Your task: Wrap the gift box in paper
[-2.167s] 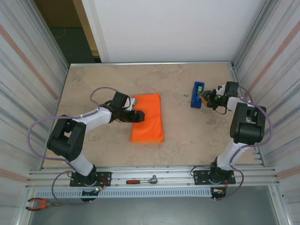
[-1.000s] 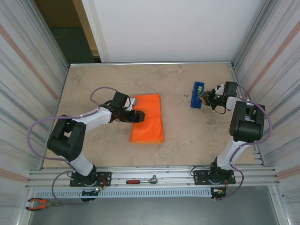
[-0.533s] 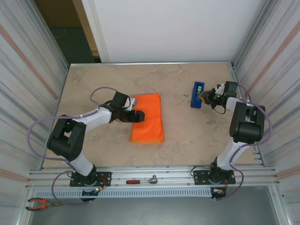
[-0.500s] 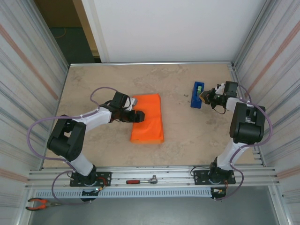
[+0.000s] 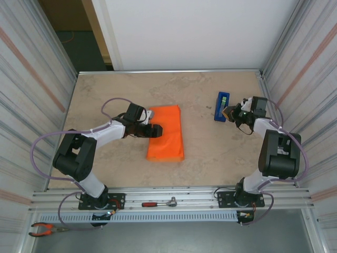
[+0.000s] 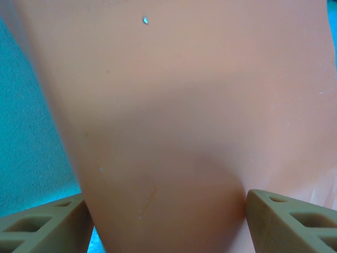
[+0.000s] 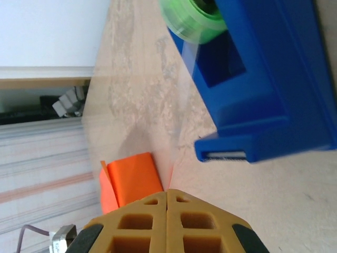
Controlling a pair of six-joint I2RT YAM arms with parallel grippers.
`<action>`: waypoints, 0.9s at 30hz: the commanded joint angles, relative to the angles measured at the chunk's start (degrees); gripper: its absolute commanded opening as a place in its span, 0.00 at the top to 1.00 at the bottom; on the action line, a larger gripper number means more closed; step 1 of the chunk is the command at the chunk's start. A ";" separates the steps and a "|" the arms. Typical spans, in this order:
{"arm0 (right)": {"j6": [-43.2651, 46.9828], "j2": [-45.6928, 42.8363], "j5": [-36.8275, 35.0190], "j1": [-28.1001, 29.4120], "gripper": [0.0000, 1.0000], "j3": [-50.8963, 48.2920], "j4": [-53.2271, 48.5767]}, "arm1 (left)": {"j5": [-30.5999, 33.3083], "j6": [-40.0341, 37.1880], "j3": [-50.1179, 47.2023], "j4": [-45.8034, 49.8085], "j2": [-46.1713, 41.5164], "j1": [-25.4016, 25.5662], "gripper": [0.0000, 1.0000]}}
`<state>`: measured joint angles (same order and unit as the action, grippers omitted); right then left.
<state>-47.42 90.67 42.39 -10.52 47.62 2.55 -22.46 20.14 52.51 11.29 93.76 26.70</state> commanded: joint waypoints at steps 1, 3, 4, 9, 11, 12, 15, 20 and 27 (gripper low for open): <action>-1.01 -1.67 -1.40 -0.71 1.00 -2.50 -2.92 | 4.53 -1.73 -1.27 5.28 3.37 0.81 0.25; -1.31 -1.17 -2.46 -0.90 1.00 -3.50 -2.65 | 4.44 -1.68 -1.25 5.16 3.41 0.80 0.25; -1.39 -0.59 -2.92 -0.78 1.00 -3.80 -2.38 | 4.46 -1.68 -1.18 5.22 3.42 0.81 0.25; -1.77 4.67 -5.34 -0.38 1.00 -3.85 -1.11 | 4.43 -1.69 -1.10 5.25 3.45 0.81 0.25; -2.73 7.06 -5.48 -0.05 1.00 -3.67 0.29 | 4.54 -1.75 -1.18 5.35 3.30 0.81 0.26; -3.25 8.22 -5.35 0.34 1.00 -3.39 1.18 | 4.57 -1.71 -1.18 5.34 3.27 0.74 0.25; -4.20 11.46 -5.18 1.84 1.00 -2.41 2.44 | 4.70 -1.76 -1.19 5.49 3.02 0.79 0.25; -5.36 9.96 -4.51 4.15 1.00 -2.78 3.74 | 4.88 -1.75 -1.27 5.50 2.83 0.80 0.25; -0.81 0.90 -2.82 10.51 1.00 1.20 -3.67 | 4.78 -1.86 -1.09 5.60 2.97 0.74 0.25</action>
<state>-50.89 96.09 38.46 -2.55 45.60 3.05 -22.41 20.14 52.60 11.38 93.76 26.74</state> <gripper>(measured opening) 0.058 0.747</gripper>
